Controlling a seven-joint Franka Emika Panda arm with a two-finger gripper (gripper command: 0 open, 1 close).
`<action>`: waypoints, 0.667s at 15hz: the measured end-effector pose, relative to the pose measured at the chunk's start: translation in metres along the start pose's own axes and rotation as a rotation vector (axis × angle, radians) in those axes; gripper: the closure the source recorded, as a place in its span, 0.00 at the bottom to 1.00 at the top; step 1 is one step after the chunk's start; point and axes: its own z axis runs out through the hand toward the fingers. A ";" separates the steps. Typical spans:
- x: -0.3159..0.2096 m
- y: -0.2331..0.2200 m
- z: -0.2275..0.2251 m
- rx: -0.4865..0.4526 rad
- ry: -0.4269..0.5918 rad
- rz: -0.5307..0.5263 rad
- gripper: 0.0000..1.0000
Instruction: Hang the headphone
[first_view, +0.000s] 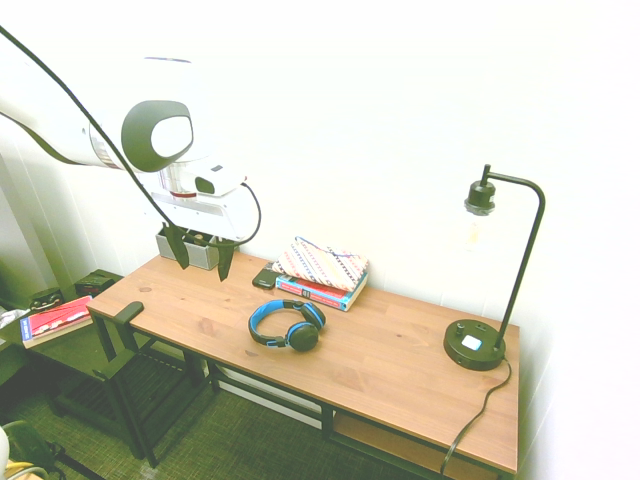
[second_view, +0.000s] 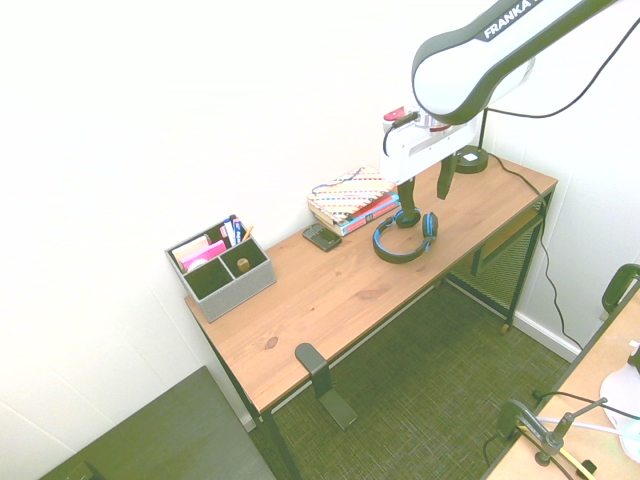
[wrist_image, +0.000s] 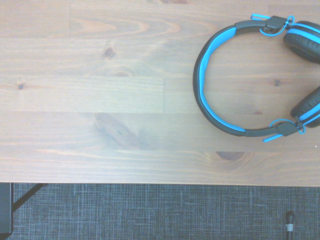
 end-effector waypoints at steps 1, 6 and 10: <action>0.000 0.000 0.000 -0.001 -0.001 0.000 0.00; 0.029 -0.024 0.018 0.049 0.036 -0.011 0.00; 0.072 -0.055 0.102 0.034 0.048 0.026 0.00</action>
